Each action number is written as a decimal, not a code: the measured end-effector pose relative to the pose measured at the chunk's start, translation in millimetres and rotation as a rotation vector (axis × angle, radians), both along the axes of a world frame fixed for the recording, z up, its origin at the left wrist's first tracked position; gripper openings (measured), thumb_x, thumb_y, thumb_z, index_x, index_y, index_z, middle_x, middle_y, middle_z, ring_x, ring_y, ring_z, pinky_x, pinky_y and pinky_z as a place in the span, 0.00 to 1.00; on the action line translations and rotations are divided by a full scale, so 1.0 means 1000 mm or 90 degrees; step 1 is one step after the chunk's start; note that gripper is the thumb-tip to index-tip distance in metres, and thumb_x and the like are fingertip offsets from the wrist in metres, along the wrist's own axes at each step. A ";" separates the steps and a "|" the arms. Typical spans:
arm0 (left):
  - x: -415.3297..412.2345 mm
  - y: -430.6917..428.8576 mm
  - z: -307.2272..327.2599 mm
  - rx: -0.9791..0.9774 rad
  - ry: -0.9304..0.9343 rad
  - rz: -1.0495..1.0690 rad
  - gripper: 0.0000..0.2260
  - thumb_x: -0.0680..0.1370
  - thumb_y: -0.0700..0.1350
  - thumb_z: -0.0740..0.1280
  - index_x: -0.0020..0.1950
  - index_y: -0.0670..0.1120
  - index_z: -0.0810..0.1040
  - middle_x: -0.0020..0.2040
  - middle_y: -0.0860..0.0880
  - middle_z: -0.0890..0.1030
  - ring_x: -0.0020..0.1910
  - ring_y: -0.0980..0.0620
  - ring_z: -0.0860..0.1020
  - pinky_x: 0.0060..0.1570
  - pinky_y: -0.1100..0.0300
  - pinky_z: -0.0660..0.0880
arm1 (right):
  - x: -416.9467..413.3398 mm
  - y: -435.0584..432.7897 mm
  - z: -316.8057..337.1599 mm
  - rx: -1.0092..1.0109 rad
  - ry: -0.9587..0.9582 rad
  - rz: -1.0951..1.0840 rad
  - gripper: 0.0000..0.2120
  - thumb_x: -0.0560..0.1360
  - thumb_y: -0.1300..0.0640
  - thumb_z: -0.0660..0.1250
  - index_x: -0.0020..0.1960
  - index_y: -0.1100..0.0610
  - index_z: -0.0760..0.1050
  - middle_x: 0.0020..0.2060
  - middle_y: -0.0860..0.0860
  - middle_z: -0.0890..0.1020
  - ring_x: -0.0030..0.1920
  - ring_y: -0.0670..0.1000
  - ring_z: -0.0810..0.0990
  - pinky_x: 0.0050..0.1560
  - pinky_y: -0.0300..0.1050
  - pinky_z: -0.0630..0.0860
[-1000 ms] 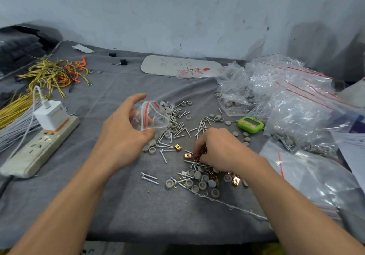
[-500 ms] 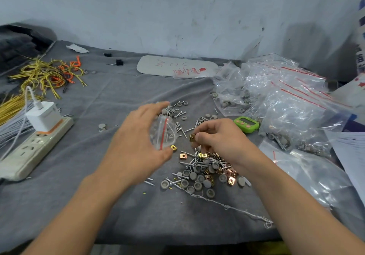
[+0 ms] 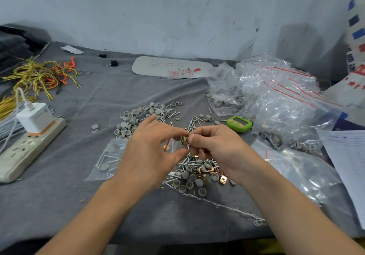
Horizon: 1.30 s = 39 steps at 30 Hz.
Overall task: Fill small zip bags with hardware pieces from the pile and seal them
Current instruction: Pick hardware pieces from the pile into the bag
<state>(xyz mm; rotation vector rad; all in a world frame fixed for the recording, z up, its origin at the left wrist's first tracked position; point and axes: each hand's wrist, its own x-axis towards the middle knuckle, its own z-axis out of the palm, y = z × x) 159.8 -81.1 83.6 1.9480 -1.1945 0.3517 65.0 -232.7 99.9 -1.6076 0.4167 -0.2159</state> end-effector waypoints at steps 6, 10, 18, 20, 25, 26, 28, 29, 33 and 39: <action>-0.003 -0.004 -0.003 -0.024 0.016 -0.004 0.13 0.70 0.48 0.79 0.54 0.55 0.86 0.43 0.60 0.84 0.45 0.60 0.80 0.73 0.60 0.63 | -0.002 0.001 0.000 -0.060 0.000 -0.014 0.08 0.78 0.65 0.69 0.42 0.59 0.83 0.28 0.52 0.81 0.28 0.47 0.70 0.30 0.35 0.69; -0.006 -0.005 -0.004 -0.024 0.034 -0.018 0.12 0.73 0.50 0.72 0.56 0.56 0.85 0.45 0.60 0.84 0.47 0.60 0.79 0.74 0.62 0.60 | -0.002 0.003 0.001 -0.094 0.019 -0.028 0.11 0.80 0.64 0.68 0.41 0.56 0.82 0.27 0.49 0.80 0.29 0.47 0.71 0.33 0.39 0.69; -0.004 0.000 0.002 -0.066 0.088 0.012 0.13 0.68 0.45 0.82 0.50 0.57 0.87 0.38 0.66 0.81 0.53 0.70 0.77 0.70 0.73 0.59 | -0.002 0.009 0.003 -0.159 0.035 -0.026 0.11 0.80 0.60 0.68 0.39 0.54 0.81 0.27 0.48 0.80 0.28 0.45 0.73 0.35 0.43 0.70; -0.005 0.001 0.004 -0.083 0.097 0.022 0.13 0.68 0.45 0.82 0.49 0.57 0.87 0.37 0.64 0.82 0.52 0.65 0.79 0.71 0.69 0.62 | -0.004 0.010 0.004 -0.119 0.017 -0.021 0.12 0.80 0.61 0.69 0.38 0.54 0.81 0.26 0.49 0.80 0.27 0.44 0.72 0.33 0.38 0.69; -0.003 0.006 0.010 -0.086 0.105 -0.021 0.14 0.65 0.46 0.83 0.47 0.59 0.87 0.37 0.60 0.83 0.44 0.56 0.82 0.62 0.61 0.73 | -0.005 0.009 0.004 0.034 -0.011 0.009 0.12 0.79 0.63 0.70 0.36 0.57 0.80 0.24 0.51 0.77 0.25 0.45 0.70 0.28 0.34 0.67; -0.003 0.007 0.011 -0.081 0.113 -0.029 0.14 0.65 0.45 0.83 0.46 0.60 0.87 0.37 0.60 0.83 0.44 0.56 0.82 0.56 0.64 0.74 | -0.005 0.010 0.003 0.060 -0.006 0.021 0.11 0.79 0.63 0.70 0.37 0.58 0.80 0.23 0.50 0.76 0.24 0.45 0.69 0.26 0.34 0.66; -0.001 0.011 0.010 -0.071 0.111 -0.029 0.14 0.63 0.45 0.84 0.45 0.59 0.88 0.37 0.60 0.83 0.44 0.57 0.81 0.47 0.68 0.72 | -0.005 0.011 0.001 0.069 0.010 0.024 0.10 0.78 0.62 0.71 0.38 0.59 0.80 0.23 0.50 0.75 0.23 0.44 0.69 0.25 0.34 0.65; -0.001 0.012 0.009 -0.065 0.099 -0.017 0.14 0.63 0.45 0.84 0.45 0.58 0.88 0.36 0.60 0.83 0.44 0.57 0.80 0.46 0.68 0.72 | -0.005 0.011 0.001 0.048 0.020 0.012 0.11 0.78 0.61 0.72 0.37 0.58 0.80 0.23 0.50 0.76 0.23 0.44 0.69 0.26 0.34 0.65; 0.001 0.006 0.005 -0.022 -0.029 0.040 0.12 0.61 0.43 0.84 0.41 0.54 0.88 0.33 0.59 0.81 0.39 0.58 0.74 0.46 0.61 0.71 | -0.003 0.021 -0.002 -0.227 0.050 -0.057 0.09 0.73 0.52 0.74 0.35 0.52 0.84 0.28 0.49 0.83 0.25 0.42 0.73 0.28 0.38 0.67; 0.000 0.006 0.003 -0.061 -0.023 0.010 0.09 0.64 0.58 0.77 0.43 0.60 0.88 0.31 0.58 0.81 0.38 0.56 0.74 0.41 0.66 0.70 | -0.004 0.021 0.002 -0.235 0.043 -0.059 0.09 0.72 0.55 0.77 0.34 0.53 0.83 0.26 0.49 0.83 0.22 0.41 0.72 0.24 0.33 0.64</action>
